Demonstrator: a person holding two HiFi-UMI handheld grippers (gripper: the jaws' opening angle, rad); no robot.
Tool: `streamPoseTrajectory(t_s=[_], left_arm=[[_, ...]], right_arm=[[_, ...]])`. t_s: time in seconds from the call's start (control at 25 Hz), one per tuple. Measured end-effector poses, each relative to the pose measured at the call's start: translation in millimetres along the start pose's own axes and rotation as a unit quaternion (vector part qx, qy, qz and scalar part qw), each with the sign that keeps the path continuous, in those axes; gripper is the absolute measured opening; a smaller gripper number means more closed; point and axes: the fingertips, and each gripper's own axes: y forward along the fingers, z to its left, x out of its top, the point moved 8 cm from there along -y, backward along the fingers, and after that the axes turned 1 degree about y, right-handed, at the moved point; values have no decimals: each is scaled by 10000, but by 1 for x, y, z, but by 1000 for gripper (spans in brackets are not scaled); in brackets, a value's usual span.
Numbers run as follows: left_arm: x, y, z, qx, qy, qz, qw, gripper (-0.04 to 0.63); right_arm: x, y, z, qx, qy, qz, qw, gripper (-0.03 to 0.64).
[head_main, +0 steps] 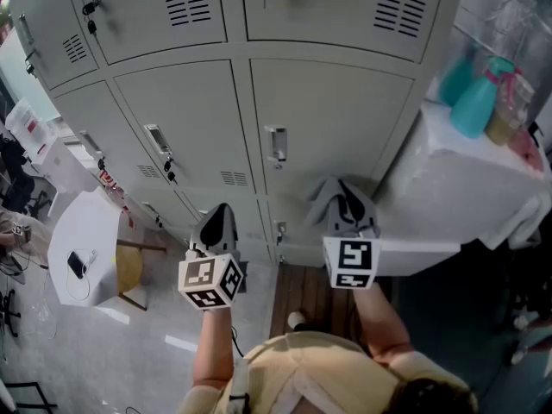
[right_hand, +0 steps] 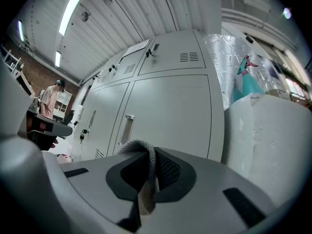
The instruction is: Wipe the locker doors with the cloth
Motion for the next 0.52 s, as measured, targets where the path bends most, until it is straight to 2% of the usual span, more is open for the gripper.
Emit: streamPoseTrajectory(t_s=[0.52], left_arm=[[2, 0, 4, 55, -12, -17, 10000, -12]], right_arm=[[2, 3, 2, 98, 8, 131, 9999, 6]])
